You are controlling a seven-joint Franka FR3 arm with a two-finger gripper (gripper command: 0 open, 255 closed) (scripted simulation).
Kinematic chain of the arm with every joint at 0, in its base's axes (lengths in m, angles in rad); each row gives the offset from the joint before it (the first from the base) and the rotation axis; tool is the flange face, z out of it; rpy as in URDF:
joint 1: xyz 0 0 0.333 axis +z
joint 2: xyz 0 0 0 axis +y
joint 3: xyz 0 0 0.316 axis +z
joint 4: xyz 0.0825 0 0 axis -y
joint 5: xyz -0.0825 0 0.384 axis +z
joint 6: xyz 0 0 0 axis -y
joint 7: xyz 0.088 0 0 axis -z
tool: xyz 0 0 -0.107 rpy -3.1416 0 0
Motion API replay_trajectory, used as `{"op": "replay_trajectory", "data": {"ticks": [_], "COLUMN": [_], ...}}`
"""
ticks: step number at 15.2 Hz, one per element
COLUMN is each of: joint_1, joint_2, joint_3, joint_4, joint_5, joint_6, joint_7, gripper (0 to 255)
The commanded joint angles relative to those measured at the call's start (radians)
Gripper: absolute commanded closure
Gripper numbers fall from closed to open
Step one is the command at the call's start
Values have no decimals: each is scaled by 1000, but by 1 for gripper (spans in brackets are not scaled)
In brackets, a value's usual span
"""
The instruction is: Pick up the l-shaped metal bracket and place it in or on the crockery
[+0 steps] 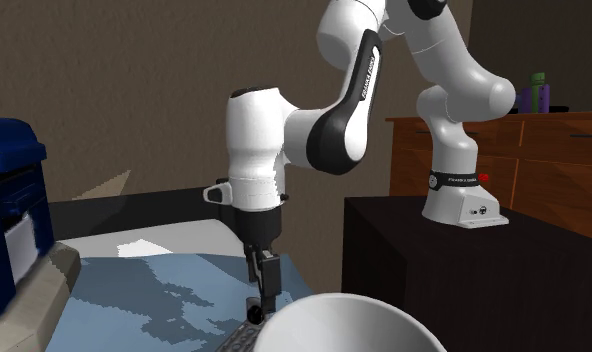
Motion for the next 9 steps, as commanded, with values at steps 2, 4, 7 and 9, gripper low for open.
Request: {"op": "replay_trajectory", "data": {"ticks": [2, 4, 7, 9], "joint_1": [7, 7, 7, 7], "joint_2": [32, 32, 32, 32], "joint_3": [-7, -7, -7, -7], "joint_4": [12, 12, 12, 12], "joint_5": [-7, -7, -7, -7], "joint_6": [20, 20, 20, 20], "joint_7": [5, 5, 5, 5], "gripper": [0, 0, 0, 0]}}
